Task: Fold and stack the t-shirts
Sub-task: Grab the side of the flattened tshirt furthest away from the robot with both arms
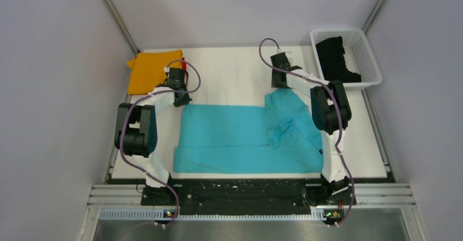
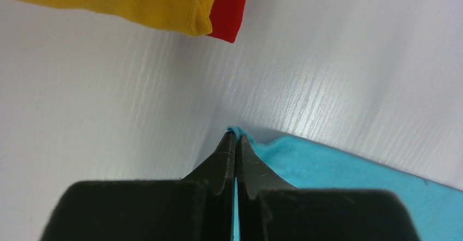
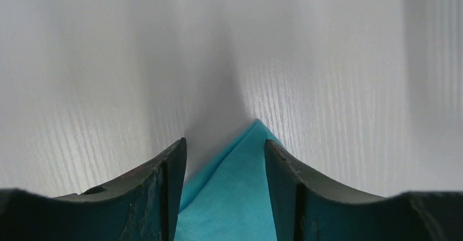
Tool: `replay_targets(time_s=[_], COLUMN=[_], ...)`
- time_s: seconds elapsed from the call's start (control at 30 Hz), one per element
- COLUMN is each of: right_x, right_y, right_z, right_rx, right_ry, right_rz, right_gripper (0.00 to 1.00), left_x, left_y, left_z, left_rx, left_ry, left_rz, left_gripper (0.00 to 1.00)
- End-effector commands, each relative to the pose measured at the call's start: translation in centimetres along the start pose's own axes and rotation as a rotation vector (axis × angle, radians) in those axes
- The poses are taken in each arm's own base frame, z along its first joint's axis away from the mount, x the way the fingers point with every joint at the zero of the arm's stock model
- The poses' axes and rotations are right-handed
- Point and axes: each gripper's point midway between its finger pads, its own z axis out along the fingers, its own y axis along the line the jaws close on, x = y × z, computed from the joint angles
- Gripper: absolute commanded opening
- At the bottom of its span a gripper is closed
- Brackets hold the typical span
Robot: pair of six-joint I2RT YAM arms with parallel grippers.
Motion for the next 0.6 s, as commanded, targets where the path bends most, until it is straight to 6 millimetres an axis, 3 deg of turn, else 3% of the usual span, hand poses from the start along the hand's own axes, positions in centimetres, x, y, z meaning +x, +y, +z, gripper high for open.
replay_targets(time_s=[0.0, 0.17, 0.3, 0.4, 0.5, 0.57], right_x=[1.7, 2.7, 3.1, 2.2, 0.5, -0.9], right_y=[-2.2, -3.0, -3.5, -3.3, -2.9, -2.8], right_z=[-1.2, -1.6, -1.5, -1.0, -0.6, -0.6], right_rx=[0.067, 0.100, 0.111, 0.096, 0.079, 0.065], right_ry=[0.035, 0.034, 0.027, -0.004, -0.051, -0.087], right_rz=[0.020, 0.061, 0.097, 0.121, 0.134, 0.142], right_gripper=[0.52, 0.43, 0.30, 0.20, 0.00, 0.00], left_x=[-2.1, -2.2, -2.4, -2.6, -3.0, -3.6], left_y=[-0.5, 0.1, 0.3, 0.0, -0.1, -0.3], left_z=[-1.1, -1.0, -0.9, -0.8, -0.6, -0.5], left_rx=[0.024, -0.008, -0.020, -0.009, -0.008, -0.010], left_ry=[-0.083, -0.087, -0.093, -0.096, -0.103, -0.112], left_rz=[-0.012, -0.012, -0.016, -0.015, -0.006, 0.001], left_gripper=[0.00, 0.00, 0.00, 0.00, 0.00, 0.00])
